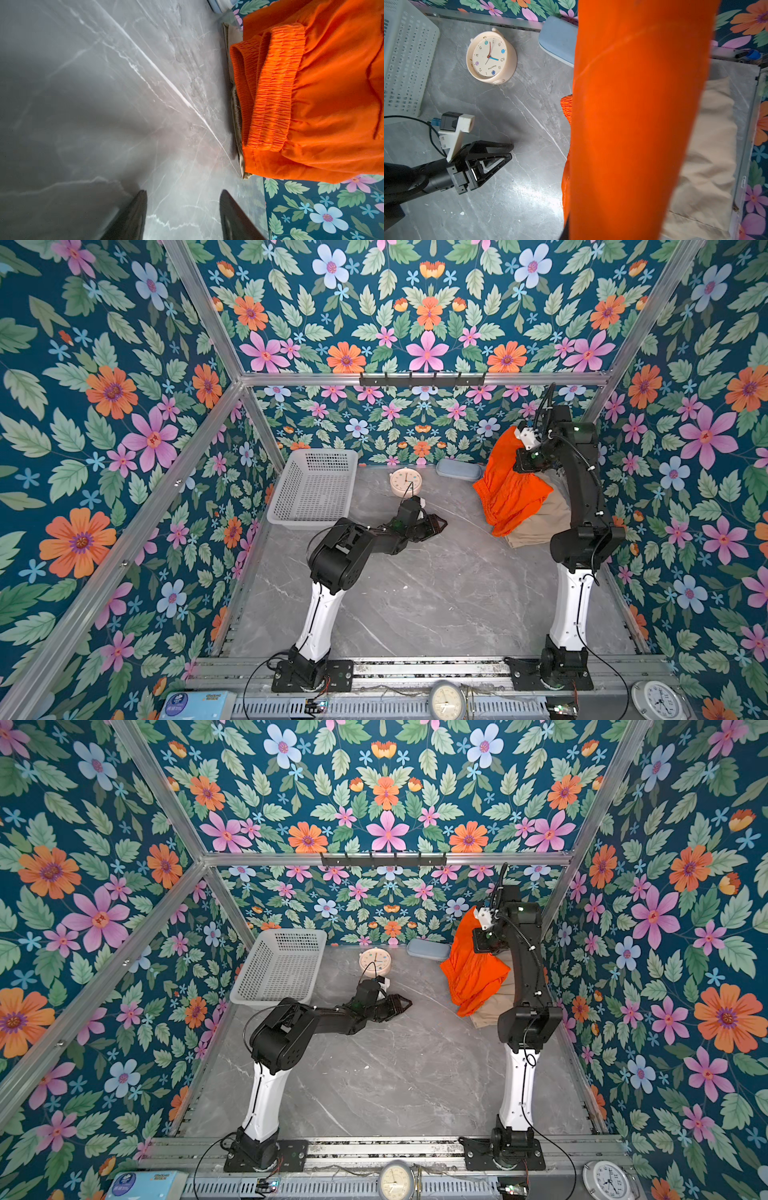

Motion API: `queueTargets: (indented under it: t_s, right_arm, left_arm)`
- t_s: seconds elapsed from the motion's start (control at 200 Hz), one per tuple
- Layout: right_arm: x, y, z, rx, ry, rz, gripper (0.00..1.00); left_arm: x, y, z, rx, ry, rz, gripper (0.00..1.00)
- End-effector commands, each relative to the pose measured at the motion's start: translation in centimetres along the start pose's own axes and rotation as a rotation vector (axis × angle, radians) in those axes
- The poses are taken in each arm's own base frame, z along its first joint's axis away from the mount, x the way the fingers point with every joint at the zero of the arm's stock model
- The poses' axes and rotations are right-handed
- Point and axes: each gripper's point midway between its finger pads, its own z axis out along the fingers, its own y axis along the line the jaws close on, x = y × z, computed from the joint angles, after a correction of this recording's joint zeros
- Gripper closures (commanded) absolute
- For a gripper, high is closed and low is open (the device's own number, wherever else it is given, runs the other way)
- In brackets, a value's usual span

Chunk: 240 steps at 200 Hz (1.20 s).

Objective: Fold and stack the shorts
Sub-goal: 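Lower the orange shorts onto the beige shorts with the right gripper and release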

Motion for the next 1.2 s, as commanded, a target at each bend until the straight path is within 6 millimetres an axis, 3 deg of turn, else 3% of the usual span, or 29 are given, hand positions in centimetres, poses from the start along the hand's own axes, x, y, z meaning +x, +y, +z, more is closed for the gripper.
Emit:
queueTargets:
  t_s: [0.0, 0.18, 0.335, 0.575, 0.73, 0.9, 1.01, 1.14, 1.195]
  right_arm:
    - [-0.5, 1.0, -1.3, -0.058, -0.035, -0.024, 1.00]
    - [-0.2, -0.3, -1.3, -0.065, -0.033, 0.004, 1.00]
    - [0.9, -2.5, 0.7, -0.071, 0.017, 0.047, 1.00]
    - [2.6, -8.1, 4.4, -0.078, 0.059, 0.159, 1.00]
    - [3.2, -12.6, 6.3, -0.061, 0.034, 0.251, 1.00]
    - [5.4, -17.8, 9.4, -0.013, 0.055, 0.361, 1.00]
    - [6.8, -20.5, 11.1, 0.050, 0.071, 0.411, 0.91]
    - [7.5, -23.1, 12.0, 0.180, 0.079, 0.451, 0.60]
    - [7.1, -23.4, 11.7, 0.197, 0.058, 0.466, 0.52]
  left_arm:
    - [-0.1, 0.0, -0.3, -0.011, -0.003, 0.015, 0.42]
    - [-0.2, 0.1, -0.2, -0.013, -0.002, 0.008, 0.42]
    - [0.0, 0.3, -0.1, -0.022, 0.007, 0.003, 0.42]
    - [0.3, 0.7, -0.3, -0.047, 0.022, -0.002, 0.42]
    - [1.0, 1.6, -0.3, -0.076, 0.049, -0.012, 0.42]
    - [1.8, 2.4, -0.3, -0.098, 0.080, -0.032, 0.42]
    - [2.2, 2.7, -0.2, -0.109, 0.098, -0.042, 0.41]
    - [2.0, 2.8, -0.4, -0.124, 0.097, -0.039, 0.41]
    - [1.7, 2.5, -0.7, -0.130, 0.088, -0.026, 0.40]
